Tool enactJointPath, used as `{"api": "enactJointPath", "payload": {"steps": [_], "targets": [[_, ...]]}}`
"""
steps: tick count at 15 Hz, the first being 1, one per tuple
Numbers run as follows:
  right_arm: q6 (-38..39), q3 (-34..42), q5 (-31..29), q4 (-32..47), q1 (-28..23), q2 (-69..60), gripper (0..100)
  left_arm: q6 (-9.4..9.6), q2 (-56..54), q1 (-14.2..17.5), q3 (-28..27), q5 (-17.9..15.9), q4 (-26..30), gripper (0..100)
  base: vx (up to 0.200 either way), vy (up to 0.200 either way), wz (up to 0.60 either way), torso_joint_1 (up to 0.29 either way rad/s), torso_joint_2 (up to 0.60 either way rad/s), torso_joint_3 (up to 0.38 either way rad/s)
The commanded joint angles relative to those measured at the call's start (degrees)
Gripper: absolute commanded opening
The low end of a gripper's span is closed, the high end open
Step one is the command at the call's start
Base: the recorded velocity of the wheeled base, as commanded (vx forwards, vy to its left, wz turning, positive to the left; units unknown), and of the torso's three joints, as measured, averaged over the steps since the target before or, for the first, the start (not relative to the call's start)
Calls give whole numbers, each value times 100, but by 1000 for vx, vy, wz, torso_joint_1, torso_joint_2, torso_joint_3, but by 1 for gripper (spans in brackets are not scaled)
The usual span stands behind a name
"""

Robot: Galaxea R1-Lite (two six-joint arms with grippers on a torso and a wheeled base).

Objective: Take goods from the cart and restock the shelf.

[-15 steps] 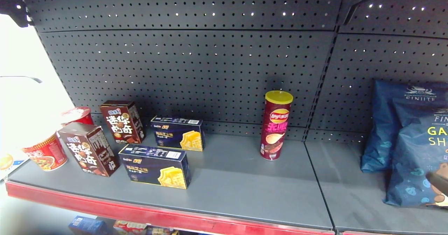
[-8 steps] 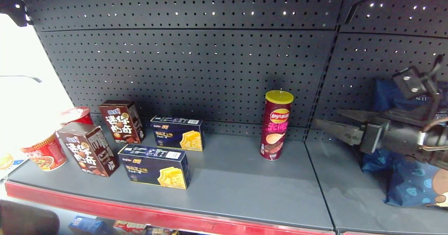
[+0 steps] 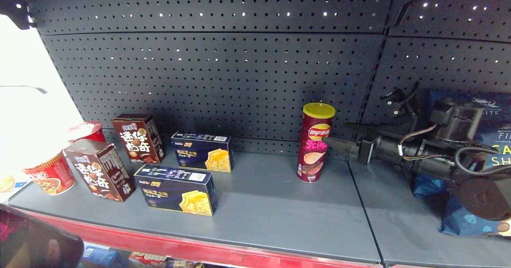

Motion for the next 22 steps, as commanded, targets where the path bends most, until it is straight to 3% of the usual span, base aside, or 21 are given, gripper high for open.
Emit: {"api": "enactJointPath", "payload": {"steps": [1, 6, 10, 22], "targets": [[-17, 27, 113, -55, -32, 378, 100, -5, 74, 1, 4, 0, -4, 0, 0, 0, 0, 0, 0, 0], [-211, 194, 720, -266, -226, 809, 100, -5, 74, -7, 65, 0, -4, 0, 0, 0, 0, 0, 0, 0], [-219, 62, 1564, -705, -524, 1407, 100, -5, 56, 1, 135, -61, -4, 0, 0, 0, 0, 0, 0, 0], [-175, -791, 1766, -881, -357, 2329, 100, -5, 21, 1, 311, -70, 5, 0, 0, 0, 0, 0, 0, 0]]}}
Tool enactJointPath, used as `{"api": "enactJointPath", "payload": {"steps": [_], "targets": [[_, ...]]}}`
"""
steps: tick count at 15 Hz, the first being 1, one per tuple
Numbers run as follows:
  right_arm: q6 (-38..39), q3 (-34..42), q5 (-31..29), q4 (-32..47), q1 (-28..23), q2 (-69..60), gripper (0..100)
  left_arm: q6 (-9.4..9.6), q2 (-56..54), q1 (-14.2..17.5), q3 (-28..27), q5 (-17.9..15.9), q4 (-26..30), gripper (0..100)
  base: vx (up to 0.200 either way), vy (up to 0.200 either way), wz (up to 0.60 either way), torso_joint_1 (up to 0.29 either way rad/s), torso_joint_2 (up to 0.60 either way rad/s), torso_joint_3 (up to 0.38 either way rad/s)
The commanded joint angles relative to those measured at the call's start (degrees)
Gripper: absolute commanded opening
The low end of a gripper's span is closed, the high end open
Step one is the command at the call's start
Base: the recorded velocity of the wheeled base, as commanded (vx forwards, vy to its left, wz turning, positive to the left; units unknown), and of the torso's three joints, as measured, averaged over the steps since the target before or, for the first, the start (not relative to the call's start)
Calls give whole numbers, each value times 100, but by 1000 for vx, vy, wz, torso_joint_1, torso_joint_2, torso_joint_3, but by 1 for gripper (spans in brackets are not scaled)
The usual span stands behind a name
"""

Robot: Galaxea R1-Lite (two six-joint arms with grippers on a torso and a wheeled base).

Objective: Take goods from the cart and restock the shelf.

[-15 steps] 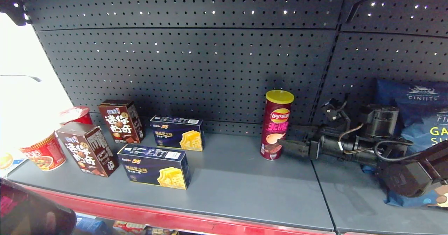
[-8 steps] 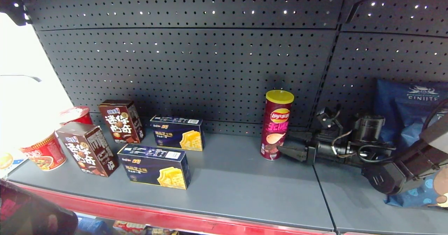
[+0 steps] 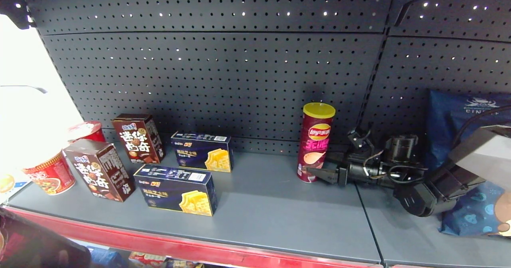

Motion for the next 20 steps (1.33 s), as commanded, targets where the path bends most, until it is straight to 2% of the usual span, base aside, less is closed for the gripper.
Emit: {"api": "enactJointPath", "payload": {"steps": [1, 7, 8, 13, 15, 17, 20], "targets": [[0, -93, -2, 4, 75, 75, 100, 0, -6, 1, 60, -4, -6, 0, 0, 0, 0, 0, 0, 0], [141, -357, -11, -40, 277, 303, 100, 0, -181, 1, 209, -4, 3, 0, 0, 0, 0, 0, 0, 0], [150, -392, -11, -145, 286, 347, 0, 0, -225, 1, 218, -4, 20, 0, 0, 0, 0, 0, 0, 0], [220, -260, -90, -207, 330, 40, 0, 0, -252, 10, 297, 5, 20, 0, 0, 0, 0, 0, 0, 0], [220, 197, -195, -215, 365, -418, 0, 0, -375, 10, 447, 5, 20, 0, 0, 0, 0, 0, 0, 0], [220, 689, -687, -215, 479, -901, 0, 0, -551, 10, 526, 5, 29, 0, 0, 0, 0, 0, 0, 0], [211, 1374, -1065, -224, 585, -1525, 0, 0, -682, 19, 570, 22, 29, 0, 0, 0, 0, 0, 0, 0]]}}
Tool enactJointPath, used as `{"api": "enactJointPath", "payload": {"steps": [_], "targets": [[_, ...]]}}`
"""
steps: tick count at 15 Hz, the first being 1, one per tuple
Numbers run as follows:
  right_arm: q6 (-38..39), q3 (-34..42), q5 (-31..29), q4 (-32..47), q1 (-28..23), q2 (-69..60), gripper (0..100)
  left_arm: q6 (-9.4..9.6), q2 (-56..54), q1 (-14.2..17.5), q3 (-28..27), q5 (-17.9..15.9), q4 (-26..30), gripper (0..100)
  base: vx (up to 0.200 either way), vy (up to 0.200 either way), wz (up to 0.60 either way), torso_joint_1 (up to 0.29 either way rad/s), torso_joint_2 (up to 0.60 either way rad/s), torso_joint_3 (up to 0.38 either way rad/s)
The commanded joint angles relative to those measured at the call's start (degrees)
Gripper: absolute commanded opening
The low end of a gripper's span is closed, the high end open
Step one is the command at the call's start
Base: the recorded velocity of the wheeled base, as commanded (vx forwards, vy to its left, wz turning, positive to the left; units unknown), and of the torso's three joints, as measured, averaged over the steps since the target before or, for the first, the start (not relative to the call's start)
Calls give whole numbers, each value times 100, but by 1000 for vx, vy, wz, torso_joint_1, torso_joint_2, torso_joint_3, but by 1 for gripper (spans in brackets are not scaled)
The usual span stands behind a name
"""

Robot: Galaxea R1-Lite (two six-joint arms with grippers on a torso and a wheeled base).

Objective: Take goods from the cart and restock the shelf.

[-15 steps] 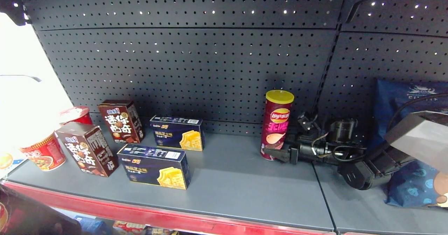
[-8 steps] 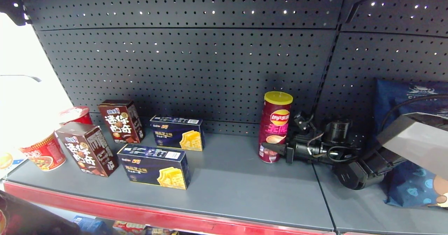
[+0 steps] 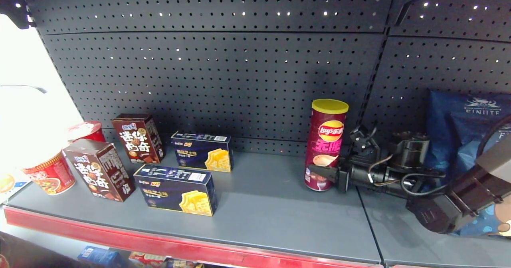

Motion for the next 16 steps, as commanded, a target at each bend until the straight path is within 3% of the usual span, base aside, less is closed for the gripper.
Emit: {"api": "enactJointPath", "payload": {"steps": [1, 2, 4, 10, 16], "targets": [[-6, 451, -234, 3, 117, -691, 0, 0, -110, 7, 13, -1, -2, 0, 0, 0, 0, 0, 0, 0], [-6, 451, -234, 3, 117, -691, 0, 0, -110, 7, 13, -1, -2, 0, 0, 0, 0, 0, 0, 0], [12, 1216, -437, 12, 301, -1570, 0, 0, -162, 24, 74, 8, -2, 0, 0, 0, 0, 0, 0, 0], [20, 2490, -481, -533, 249, -1869, 0, 0, -233, 33, 83, 34, -2, 0, 0, 0, 0, 0, 0, 0], [29, 2938, -481, -1403, 240, -1341, 0, 0, -277, 33, 118, 148, -2, 0, 0, 0, 0, 0, 0, 0]]}}
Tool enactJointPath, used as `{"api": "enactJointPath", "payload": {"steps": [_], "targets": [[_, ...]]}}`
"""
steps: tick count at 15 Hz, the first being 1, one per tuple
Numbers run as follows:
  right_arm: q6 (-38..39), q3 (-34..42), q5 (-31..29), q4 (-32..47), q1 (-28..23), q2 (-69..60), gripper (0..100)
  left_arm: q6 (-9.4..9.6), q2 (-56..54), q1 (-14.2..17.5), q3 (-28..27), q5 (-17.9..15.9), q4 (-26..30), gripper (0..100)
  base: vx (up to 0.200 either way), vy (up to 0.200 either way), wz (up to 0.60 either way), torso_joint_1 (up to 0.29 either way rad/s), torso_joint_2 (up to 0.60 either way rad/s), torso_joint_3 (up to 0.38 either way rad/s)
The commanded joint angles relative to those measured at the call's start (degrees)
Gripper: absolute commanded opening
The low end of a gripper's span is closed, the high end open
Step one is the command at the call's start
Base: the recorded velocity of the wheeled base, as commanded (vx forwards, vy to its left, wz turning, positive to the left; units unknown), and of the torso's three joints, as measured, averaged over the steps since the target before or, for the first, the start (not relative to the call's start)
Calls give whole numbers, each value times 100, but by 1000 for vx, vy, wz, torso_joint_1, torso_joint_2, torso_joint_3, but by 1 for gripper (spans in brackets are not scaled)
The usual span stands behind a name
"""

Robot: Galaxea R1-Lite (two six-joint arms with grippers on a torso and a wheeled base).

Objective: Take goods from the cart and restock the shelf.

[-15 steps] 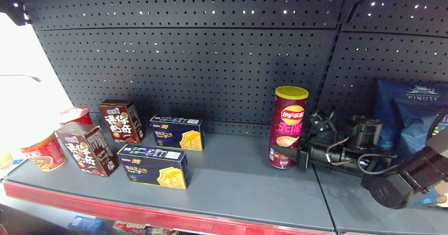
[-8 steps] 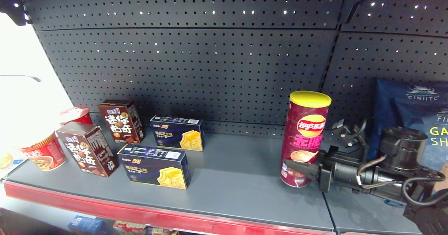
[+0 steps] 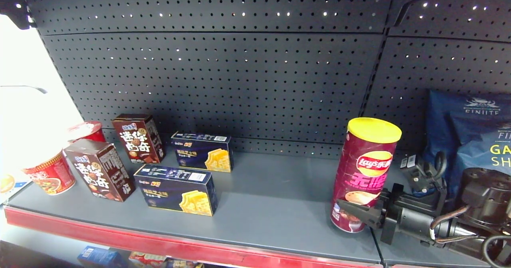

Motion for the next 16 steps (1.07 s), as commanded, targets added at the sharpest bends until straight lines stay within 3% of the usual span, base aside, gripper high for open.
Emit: {"api": "enactJointPath", "payload": {"steps": [1, 7, 15, 16], "targets": [[-4, 30, 3, -180, 4, 375, 0, 0, -4, 4, -9, 5, -2, 0, 0, 0, 0, 0, 0, 0], [-30, 66, -84, -927, 74, 1131, 0, 0, -4, 4, 18, 13, -2, 0, 0, 0, 0, 0, 0, 0], [-30, 197, -216, -989, 232, 1175, 0, 0, -30, 4, 123, 13, -2, 0, 0, 0, 0, 0, 0, 0], [-30, 268, -216, -1006, 241, 1148, 100, 0, -56, 4, 132, 13, -2, 0, 0, 0, 0, 0, 0, 0]]}}
